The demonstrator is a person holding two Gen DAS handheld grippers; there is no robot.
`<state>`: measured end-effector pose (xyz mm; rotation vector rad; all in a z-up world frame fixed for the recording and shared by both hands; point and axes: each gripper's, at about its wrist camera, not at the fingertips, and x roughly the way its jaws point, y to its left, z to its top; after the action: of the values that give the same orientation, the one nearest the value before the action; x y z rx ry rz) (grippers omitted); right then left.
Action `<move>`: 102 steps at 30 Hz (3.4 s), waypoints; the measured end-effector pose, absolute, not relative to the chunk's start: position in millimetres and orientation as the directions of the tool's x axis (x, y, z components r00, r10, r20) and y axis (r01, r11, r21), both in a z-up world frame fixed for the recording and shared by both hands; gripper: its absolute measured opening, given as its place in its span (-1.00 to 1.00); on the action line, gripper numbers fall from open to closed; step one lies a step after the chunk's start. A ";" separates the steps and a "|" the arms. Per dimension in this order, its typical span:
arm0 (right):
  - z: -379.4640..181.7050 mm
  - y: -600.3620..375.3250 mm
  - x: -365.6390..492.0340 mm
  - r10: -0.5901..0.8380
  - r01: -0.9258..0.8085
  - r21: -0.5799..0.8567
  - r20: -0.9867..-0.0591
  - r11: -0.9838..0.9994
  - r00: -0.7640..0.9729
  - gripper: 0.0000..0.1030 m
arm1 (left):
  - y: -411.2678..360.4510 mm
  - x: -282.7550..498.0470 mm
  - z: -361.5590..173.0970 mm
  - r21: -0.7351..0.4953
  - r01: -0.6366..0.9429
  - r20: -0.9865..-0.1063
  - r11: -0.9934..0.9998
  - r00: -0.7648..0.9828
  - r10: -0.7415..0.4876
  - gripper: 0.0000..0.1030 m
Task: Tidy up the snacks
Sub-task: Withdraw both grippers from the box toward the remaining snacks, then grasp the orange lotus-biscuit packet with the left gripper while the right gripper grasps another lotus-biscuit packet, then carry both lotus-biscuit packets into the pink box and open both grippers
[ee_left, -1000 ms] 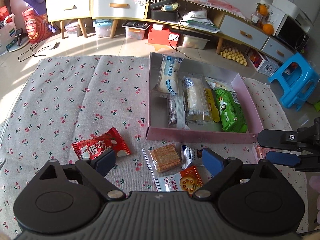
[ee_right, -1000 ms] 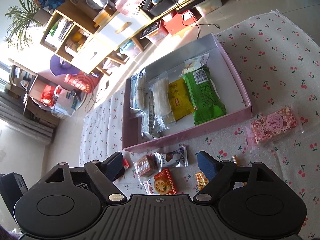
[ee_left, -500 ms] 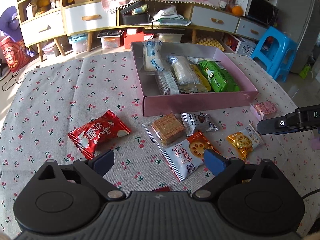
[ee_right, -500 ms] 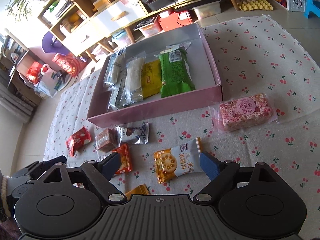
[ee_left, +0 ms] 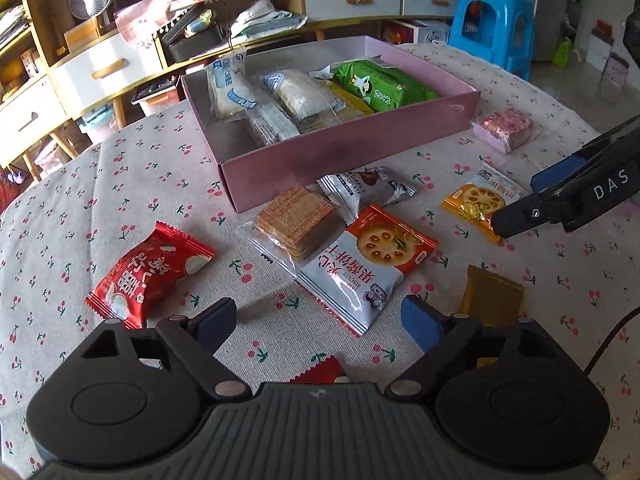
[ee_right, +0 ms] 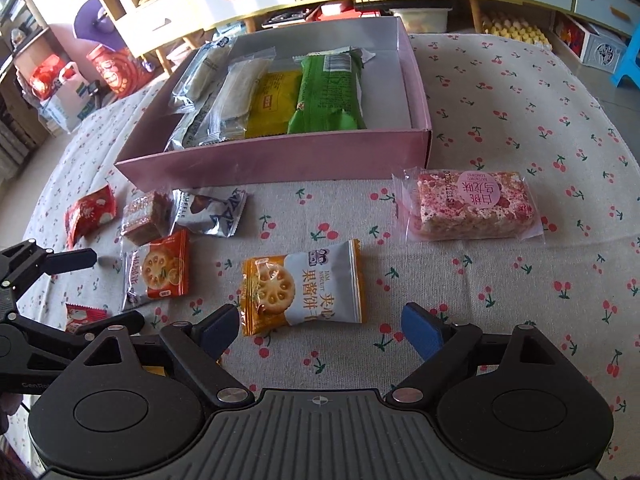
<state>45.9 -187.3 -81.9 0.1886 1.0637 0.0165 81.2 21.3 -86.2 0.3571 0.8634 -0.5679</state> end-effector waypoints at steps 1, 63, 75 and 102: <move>-82.3 -185.0 45.8 0.095 0.068 0.146 -0.867 0.987 0.490 0.76 | 21.3 81.5 -85.0 0.059 0.601 -0.795 0.797 0.511 -0.326 0.67; -86.7 -198.4 58.0 0.069 -0.080 0.029 -0.819 0.996 0.569 0.29 | -36.6 84.7 -76.3 0.061 0.660 -0.805 0.749 0.477 -0.354 -0.17; -71.9 -219.2 62.1 0.183 0.039 0.237 -0.834 0.971 0.520 0.24 | -17.4 98.1 -66.3 -0.111 0.549 -0.840 0.828 0.393 -0.374 -0.26; -33.5 -230.9 98.0 0.346 0.192 0.549 -0.722 0.814 0.599 0.24 | 26.2 148.4 -27.6 -0.316 0.249 -0.727 0.916 0.557 -0.402 -0.28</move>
<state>98.0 -230.9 -33.5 0.6375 0.9410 0.0963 148.4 26.2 -27.6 -0.1848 0.9026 -0.3864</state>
